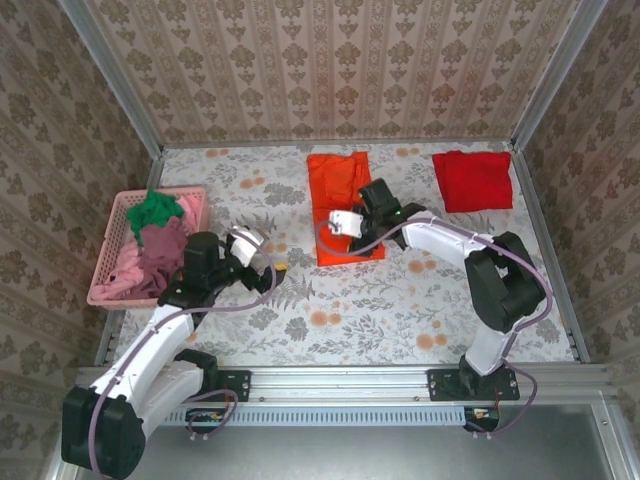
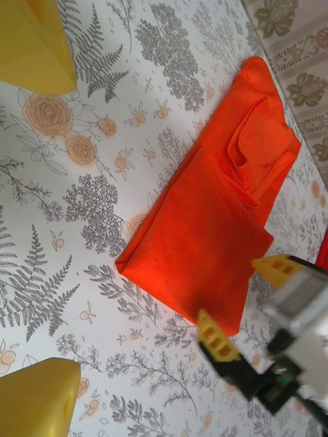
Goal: Fold and stack the t-shirts
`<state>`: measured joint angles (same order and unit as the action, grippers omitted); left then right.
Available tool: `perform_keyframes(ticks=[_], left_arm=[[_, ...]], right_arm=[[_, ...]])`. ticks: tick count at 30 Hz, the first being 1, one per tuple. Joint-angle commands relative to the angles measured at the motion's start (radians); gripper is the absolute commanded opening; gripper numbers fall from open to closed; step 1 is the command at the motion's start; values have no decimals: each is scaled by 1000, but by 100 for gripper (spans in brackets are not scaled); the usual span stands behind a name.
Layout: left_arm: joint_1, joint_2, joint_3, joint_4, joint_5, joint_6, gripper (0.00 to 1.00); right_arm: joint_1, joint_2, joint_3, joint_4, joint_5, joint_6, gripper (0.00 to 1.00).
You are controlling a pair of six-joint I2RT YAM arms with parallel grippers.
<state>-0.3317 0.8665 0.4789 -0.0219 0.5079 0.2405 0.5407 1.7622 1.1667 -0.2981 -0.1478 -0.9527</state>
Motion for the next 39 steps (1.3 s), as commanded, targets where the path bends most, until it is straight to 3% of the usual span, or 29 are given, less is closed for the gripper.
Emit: perform_keyframes(ticks=[1, 15, 21, 25, 30, 38, 39], left_arm=[[-1, 6, 2, 21, 70, 30, 100], [-1, 12, -7, 39, 58, 18, 100], [-1, 14, -8, 40, 43, 13, 100], [-1, 23, -7, 49, 39, 7, 100], [-1, 40, -18, 96, 29, -49, 100], [-26, 145, -27, 230, 40, -112, 100], [-32, 164, -26, 249, 42, -111, 100]], right_arm=[[17, 20, -27, -38, -33, -38, 75], [13, 176, 6, 20, 12, -41, 60], [13, 189, 2, 20, 52, -43, 38], [17, 161, -10, -5, 49, -30, 13], [37, 77, -72, -50, 28, 43, 0], [118, -103, -184, -167, -28, 167, 0], [124, -115, -201, -149, -23, 180, 6]])
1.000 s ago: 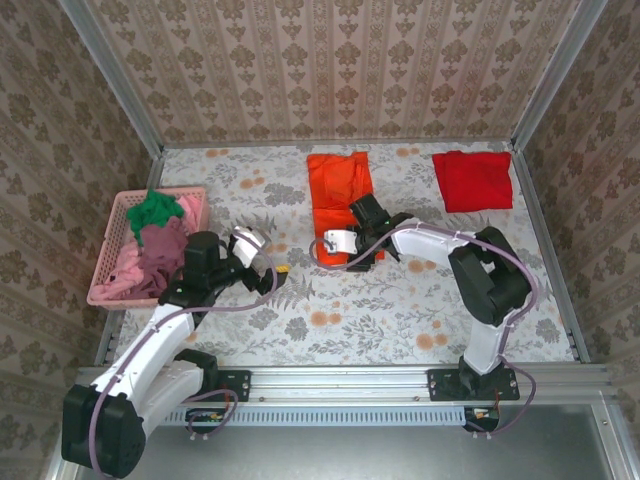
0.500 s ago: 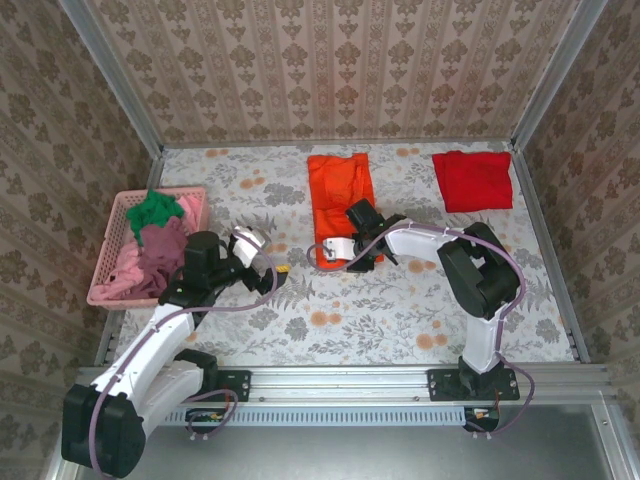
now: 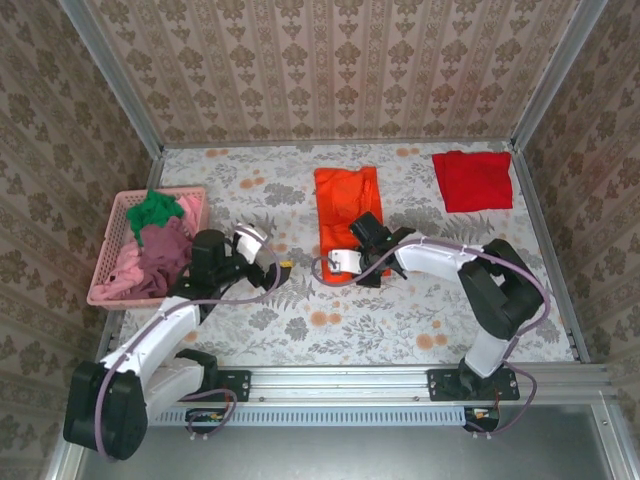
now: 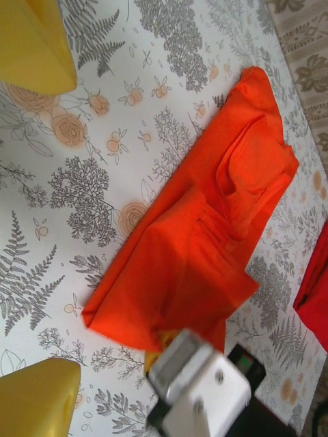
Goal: Fold and stack the t-shirts
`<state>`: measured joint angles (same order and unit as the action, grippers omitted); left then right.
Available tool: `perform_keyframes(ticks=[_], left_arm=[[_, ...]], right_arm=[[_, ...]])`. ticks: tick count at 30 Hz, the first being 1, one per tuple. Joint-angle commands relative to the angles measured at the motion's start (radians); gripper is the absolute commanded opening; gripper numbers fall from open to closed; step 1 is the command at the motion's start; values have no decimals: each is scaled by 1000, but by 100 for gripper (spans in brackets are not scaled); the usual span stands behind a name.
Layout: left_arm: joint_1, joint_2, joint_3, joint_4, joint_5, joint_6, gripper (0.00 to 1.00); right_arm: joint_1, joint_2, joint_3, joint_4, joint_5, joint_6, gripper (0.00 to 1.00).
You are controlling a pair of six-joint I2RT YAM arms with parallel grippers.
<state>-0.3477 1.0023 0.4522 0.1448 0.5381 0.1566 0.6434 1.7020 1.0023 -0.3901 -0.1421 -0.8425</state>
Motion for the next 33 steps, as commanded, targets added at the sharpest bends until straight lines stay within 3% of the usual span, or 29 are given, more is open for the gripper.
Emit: perform_keyframes(ticks=[1, 4, 5, 7, 11, 18, 30, 33], left_arm=[[-22, 45, 0, 96, 12, -26, 100], [-31, 84, 23, 102, 26, -17, 100], [-31, 87, 34, 85, 29, -10, 100], [-32, 76, 47, 51, 24, 6, 100], [-30, 35, 33, 15, -14, 42, 100], [-28, 35, 36, 5, -22, 47, 100], [-27, 9, 29, -22, -49, 56, 100], [-27, 15, 32, -20, -50, 56, 100]], right_arm=[[26, -61, -48, -31, -22, 76, 17], [33, -64, -66, 27, 41, 88, 52], [36, -75, -72, 33, 55, 86, 59], [45, -115, -99, 53, 69, 81, 62], [74, -181, -162, 71, 67, 72, 59], [109, -101, -126, 79, 61, 41, 47], [98, 32, -84, 77, 97, 8, 43], [99, 42, -83, 79, 150, 3, 31]])
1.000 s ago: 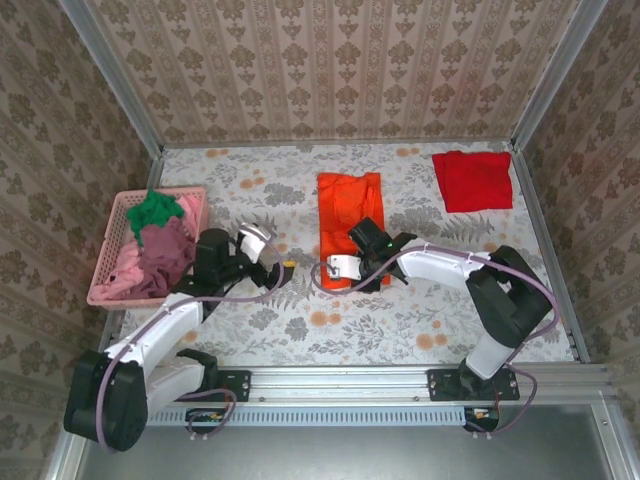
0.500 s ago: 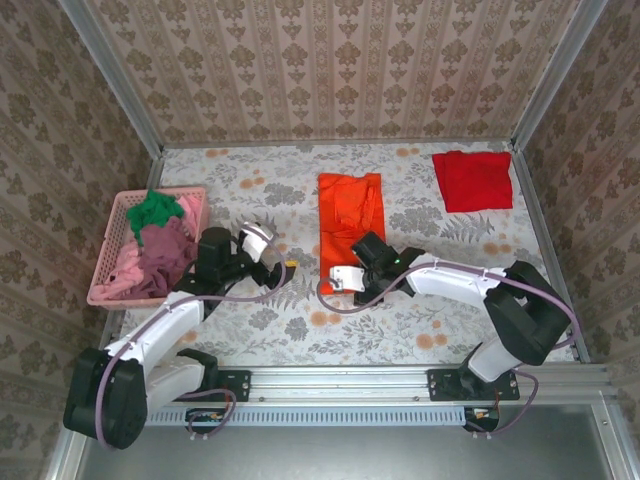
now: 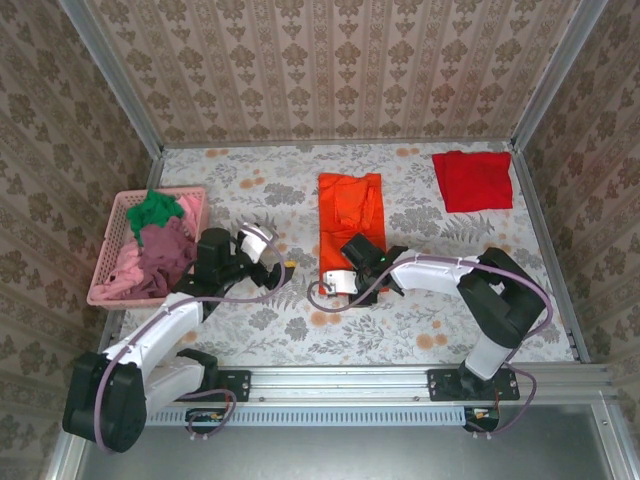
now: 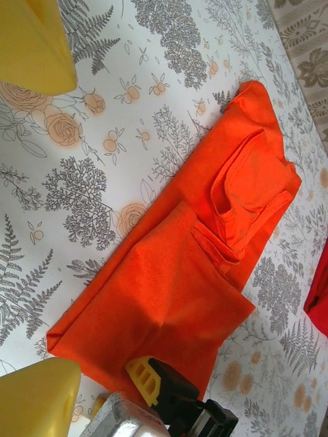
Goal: Fold and stack the t-shirts
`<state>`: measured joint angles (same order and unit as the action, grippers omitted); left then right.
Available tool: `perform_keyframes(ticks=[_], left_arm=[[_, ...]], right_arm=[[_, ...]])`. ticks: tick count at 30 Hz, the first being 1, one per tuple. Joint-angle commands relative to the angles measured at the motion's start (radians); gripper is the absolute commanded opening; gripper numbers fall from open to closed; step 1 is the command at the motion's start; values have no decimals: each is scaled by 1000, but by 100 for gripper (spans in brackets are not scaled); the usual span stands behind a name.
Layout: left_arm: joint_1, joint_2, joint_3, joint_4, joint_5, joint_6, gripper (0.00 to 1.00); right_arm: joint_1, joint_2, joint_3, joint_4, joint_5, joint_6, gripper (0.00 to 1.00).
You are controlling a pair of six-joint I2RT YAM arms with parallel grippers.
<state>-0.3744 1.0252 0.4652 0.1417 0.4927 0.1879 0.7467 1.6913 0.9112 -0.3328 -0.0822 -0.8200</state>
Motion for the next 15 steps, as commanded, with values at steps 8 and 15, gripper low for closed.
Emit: perform_keyframes(ticks=[8, 15], left_arm=[[0, 3, 25, -18, -4, 25, 100], [4, -13, 17, -15, -16, 18, 100]], right_arm=[[-7, 84, 51, 3, 125, -14, 0], [-8, -54, 11, -92, 10, 43, 0]])
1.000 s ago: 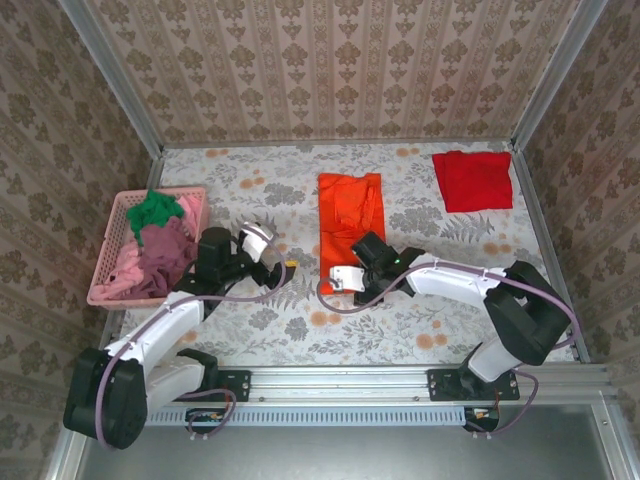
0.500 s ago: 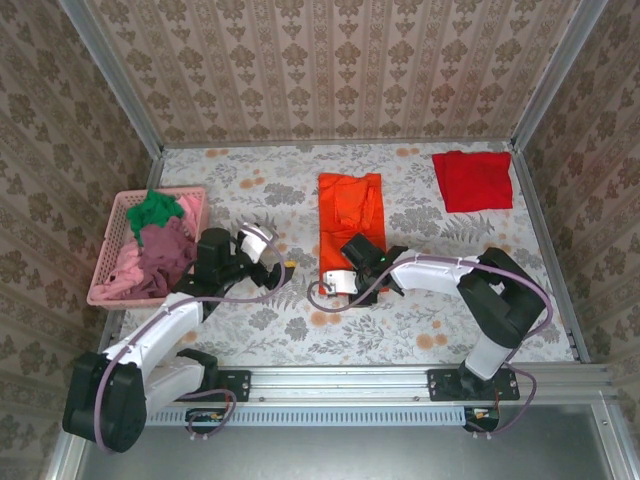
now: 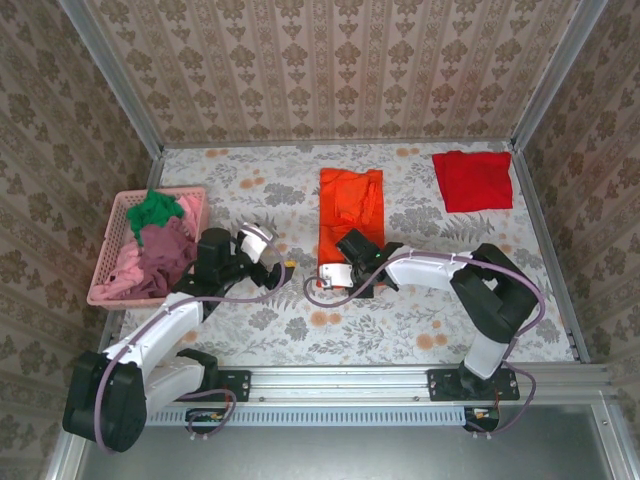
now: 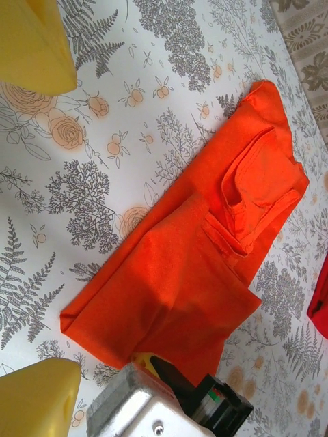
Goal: Fold and stack the t-shirts
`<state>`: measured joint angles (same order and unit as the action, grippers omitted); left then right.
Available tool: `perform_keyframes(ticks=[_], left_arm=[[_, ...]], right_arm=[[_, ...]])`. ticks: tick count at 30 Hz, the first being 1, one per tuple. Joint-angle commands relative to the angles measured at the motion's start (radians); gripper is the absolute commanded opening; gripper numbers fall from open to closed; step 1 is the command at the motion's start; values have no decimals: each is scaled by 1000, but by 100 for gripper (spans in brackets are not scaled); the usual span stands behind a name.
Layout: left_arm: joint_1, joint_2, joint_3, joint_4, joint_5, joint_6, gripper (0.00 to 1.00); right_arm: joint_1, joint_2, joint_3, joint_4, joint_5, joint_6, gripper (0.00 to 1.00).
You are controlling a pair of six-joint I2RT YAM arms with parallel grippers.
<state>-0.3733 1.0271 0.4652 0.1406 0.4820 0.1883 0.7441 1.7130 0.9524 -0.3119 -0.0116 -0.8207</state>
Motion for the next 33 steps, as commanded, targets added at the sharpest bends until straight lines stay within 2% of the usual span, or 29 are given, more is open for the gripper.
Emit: perform_keyframes(ticks=[1, 4, 8, 13, 19, 22, 26, 29, 33], left_arm=[[2, -14, 18, -13, -4, 13, 100], [0, -8, 43, -11, -22, -32, 100], [-16, 41, 124, -31, -226, -305, 100], [-62, 148, 189, -53, -286, -514, 100], [-115, 376, 328, -142, -221, -836, 100], [-120, 506, 415, -189, -147, -917, 98], [-145, 628, 465, -129, -62, -947, 85], [-153, 705, 494, -93, -33, -973, 71], [-153, 799, 533, -46, -11, -984, 58]], right_arm=[[-5, -105, -35, -136, -88, 60, 0], [12, -182, -43, -210, -163, 104, 0], [39, -246, -34, -332, -214, 143, 0], [48, -308, 12, -440, -232, 135, 0], [28, -297, 81, -452, -180, 64, 0], [9, -276, 118, -448, -173, 35, 0], [-16, -259, 155, -445, -171, -1, 0], [-28, -243, 174, -447, -168, -18, 0], [-35, -233, 189, -443, -174, -26, 0]])
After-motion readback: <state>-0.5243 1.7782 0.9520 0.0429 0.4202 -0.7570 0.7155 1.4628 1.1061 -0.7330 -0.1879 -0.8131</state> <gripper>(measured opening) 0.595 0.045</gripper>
